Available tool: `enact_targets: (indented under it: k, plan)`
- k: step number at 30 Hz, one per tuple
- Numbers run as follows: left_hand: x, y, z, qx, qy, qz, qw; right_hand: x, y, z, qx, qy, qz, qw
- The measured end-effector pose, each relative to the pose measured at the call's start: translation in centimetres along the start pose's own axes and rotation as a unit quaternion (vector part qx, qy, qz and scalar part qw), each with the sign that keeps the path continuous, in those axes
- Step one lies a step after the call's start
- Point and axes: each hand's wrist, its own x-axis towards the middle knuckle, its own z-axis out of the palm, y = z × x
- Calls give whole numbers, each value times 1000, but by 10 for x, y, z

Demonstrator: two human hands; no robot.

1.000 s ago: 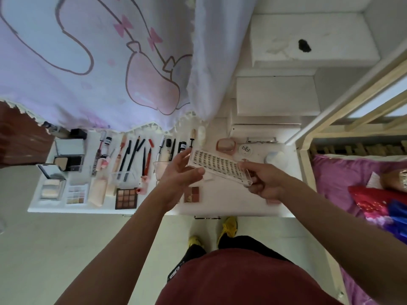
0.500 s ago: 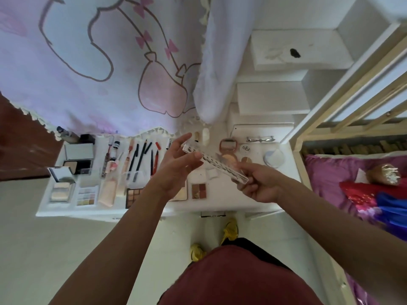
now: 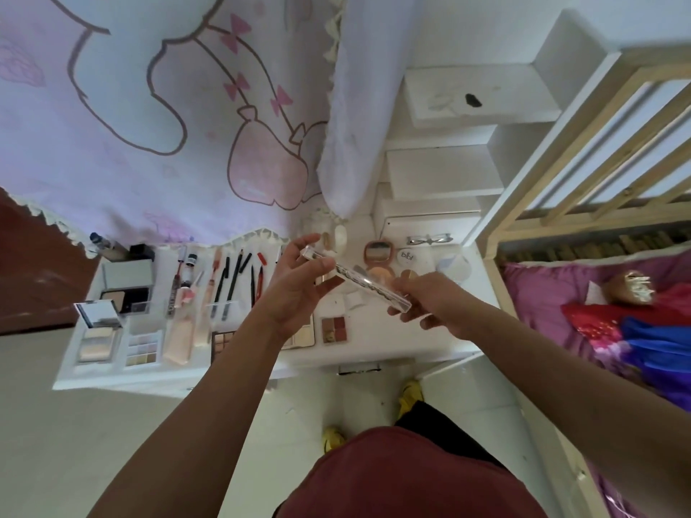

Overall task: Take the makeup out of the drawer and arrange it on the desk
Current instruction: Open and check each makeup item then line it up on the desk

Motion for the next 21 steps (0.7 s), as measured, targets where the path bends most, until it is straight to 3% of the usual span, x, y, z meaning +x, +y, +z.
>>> enact_targets:
  k: [2,4,6,13,21]
  plan:
    - [2,-2,-1,-4,6,-7,1000,-3,-5,-6,-57,68,-109,990]
    - [5,-4,0,-4,8,-11,1000,-9,-13,-13,-72,48,-195,977]
    - [8,-7,2,-1,8,-10,1000,-10,-19,-17,-154,1,-248,957]
    - [20,-8,29,30,-17,8,999,-5,-34,-33,-256,-2,-313,915]
    - [31,-13,44,35,11,5,999,1,-50,-51,-418,-2,-420,806]
